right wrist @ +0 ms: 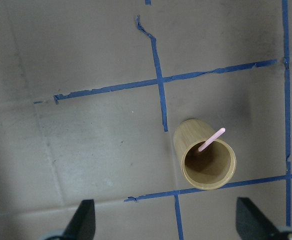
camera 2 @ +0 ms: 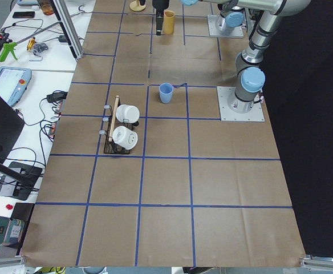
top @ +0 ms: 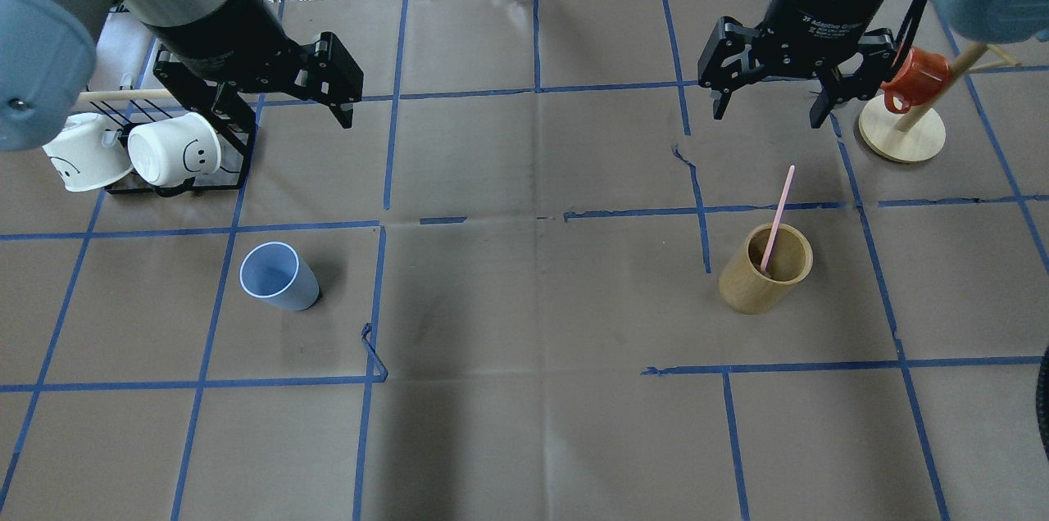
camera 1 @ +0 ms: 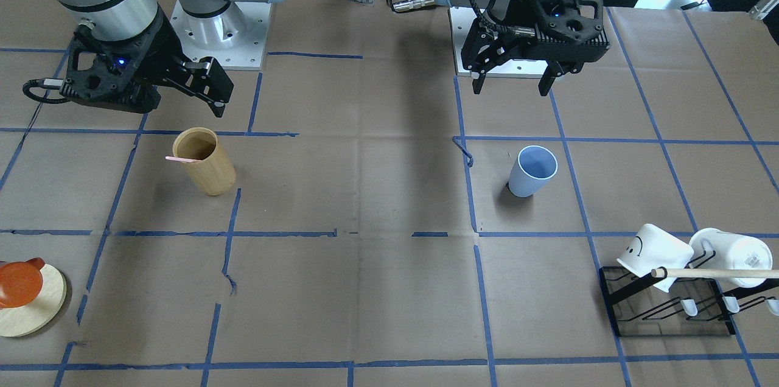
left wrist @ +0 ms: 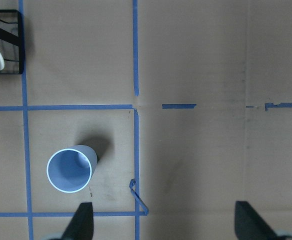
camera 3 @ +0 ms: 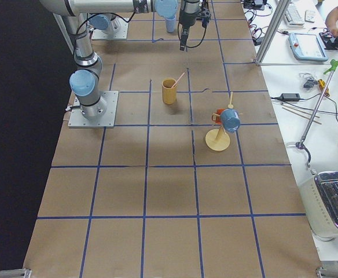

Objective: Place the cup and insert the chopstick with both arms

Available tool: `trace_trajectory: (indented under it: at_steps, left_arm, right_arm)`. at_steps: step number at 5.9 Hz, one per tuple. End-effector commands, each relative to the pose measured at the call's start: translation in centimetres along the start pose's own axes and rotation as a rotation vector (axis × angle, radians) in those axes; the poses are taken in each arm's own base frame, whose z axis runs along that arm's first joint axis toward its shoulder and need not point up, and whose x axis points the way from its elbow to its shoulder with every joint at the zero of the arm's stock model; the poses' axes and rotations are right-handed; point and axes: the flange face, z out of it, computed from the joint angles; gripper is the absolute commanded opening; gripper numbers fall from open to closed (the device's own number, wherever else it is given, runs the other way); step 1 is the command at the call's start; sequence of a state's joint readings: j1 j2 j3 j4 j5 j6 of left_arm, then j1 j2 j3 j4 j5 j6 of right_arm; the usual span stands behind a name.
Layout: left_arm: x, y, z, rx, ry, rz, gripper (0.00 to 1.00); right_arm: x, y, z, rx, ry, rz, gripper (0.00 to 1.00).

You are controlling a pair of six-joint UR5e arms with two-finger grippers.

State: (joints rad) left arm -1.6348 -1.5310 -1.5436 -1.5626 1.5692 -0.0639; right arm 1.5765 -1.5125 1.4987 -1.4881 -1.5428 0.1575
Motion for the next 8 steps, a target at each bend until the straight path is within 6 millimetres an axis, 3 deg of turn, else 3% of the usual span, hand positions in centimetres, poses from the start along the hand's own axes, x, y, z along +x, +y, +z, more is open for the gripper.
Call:
trace_trajectory:
  at_steps: [1, 5, 6, 7, 8]
  left_arm:
    - [-0.1, 0.1, -0.3, 0.005, 0.0, -0.005, 0.98]
    - [0.0, 0.3, -0.2, 0.002, -0.004, -0.003, 0.98]
    - [-0.1, 0.5, -0.4, 0.005, -0.004, -0.005, 0.98]
    - [-0.1, 0.6, -0.3, 0.005, -0.004, -0.003, 0.98]
    - [-0.4, 0.6, 0.0, -0.006, -0.005, -0.008, 0.98]
  right_arm:
    - [-0.1, -0.6, -0.4, 0.057, -0.001, -0.004, 1.0]
    - [0.2, -1.0, 0.2, 0.054, 0.001, -0.019, 1.0]
    - [2.1, -1.8, 0.3, 0.052, 0.008, -0.094, 1.0]
    - [6.3, -2.9, 1.3, 0.043, -0.002, -0.058, 1.0]
    - [7.1, -2.8, 3.1, 0.064, -0.004, -0.028, 1.0]
